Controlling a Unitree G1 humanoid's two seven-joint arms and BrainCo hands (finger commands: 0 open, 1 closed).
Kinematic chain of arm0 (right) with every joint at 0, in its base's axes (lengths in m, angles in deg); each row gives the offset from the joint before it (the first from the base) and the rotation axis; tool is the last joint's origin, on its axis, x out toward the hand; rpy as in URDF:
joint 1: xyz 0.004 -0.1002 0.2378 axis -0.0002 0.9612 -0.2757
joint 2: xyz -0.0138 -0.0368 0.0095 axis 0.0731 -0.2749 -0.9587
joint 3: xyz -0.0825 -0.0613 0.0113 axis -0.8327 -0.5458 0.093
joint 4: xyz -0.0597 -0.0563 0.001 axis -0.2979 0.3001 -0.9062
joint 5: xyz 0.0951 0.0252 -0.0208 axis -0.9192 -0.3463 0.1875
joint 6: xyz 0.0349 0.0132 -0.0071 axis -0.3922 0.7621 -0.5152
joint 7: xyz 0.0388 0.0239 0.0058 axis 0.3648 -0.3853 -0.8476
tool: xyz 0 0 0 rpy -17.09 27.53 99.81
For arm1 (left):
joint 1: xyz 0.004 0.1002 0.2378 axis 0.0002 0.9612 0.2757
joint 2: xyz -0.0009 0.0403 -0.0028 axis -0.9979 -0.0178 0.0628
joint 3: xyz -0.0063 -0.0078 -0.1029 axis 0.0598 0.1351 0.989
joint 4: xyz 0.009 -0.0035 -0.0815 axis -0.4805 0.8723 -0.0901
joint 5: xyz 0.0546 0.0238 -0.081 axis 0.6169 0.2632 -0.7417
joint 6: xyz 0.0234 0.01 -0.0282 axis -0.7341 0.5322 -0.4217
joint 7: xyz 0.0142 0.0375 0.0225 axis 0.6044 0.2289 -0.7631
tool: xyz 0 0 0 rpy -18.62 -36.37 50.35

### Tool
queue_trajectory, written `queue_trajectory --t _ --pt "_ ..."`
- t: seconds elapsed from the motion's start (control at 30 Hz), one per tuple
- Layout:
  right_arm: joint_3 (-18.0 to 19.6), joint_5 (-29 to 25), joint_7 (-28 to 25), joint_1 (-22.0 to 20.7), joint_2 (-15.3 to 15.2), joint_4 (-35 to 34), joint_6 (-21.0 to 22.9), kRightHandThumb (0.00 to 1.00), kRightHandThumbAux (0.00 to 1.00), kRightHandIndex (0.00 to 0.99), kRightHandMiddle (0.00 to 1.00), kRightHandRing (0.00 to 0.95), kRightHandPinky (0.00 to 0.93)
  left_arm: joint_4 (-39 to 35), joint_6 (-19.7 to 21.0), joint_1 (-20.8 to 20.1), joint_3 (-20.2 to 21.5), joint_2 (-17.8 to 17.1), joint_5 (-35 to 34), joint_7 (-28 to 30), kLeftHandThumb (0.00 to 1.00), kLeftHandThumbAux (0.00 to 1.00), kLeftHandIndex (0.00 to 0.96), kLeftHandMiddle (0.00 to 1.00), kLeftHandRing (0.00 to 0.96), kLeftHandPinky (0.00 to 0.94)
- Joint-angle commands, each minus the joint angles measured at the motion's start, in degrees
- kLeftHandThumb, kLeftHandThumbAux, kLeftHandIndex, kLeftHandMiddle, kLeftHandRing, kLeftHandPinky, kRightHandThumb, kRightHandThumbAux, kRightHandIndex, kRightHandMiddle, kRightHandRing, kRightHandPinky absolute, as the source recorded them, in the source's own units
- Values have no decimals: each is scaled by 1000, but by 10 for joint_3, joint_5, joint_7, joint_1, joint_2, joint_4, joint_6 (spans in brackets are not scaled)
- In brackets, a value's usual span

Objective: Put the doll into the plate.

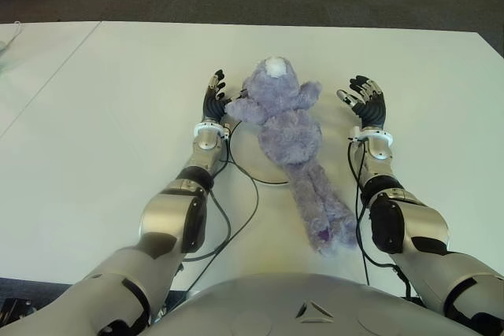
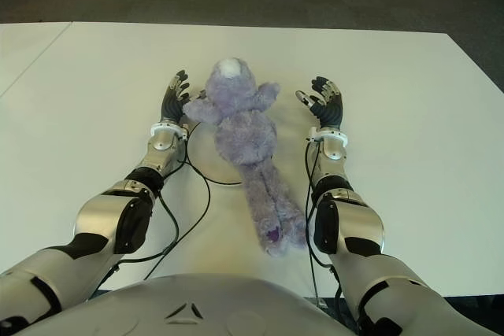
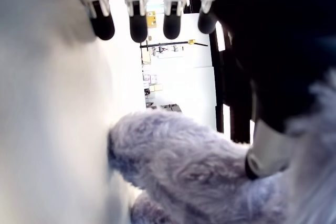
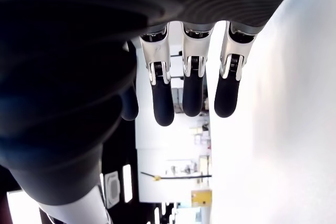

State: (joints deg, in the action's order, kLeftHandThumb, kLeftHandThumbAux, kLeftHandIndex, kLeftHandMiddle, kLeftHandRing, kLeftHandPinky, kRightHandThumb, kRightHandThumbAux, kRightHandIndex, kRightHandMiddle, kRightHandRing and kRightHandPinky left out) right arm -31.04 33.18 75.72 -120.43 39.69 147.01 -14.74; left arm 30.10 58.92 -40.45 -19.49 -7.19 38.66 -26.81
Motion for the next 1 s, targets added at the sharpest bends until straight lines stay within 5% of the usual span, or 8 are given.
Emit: queue_trajectory --t 0.03,1.0 --pt "10 -7 4 115 40 67 56 156 860 244 279 280 318 65 66 106 -12 16 14 -3 0 729 46 94 100 114" --pt "2 4 13 114 37 67 63 192 854 260 288 295 305 65 61 105 -5 16 9 11 0 741 39 79 90 120"
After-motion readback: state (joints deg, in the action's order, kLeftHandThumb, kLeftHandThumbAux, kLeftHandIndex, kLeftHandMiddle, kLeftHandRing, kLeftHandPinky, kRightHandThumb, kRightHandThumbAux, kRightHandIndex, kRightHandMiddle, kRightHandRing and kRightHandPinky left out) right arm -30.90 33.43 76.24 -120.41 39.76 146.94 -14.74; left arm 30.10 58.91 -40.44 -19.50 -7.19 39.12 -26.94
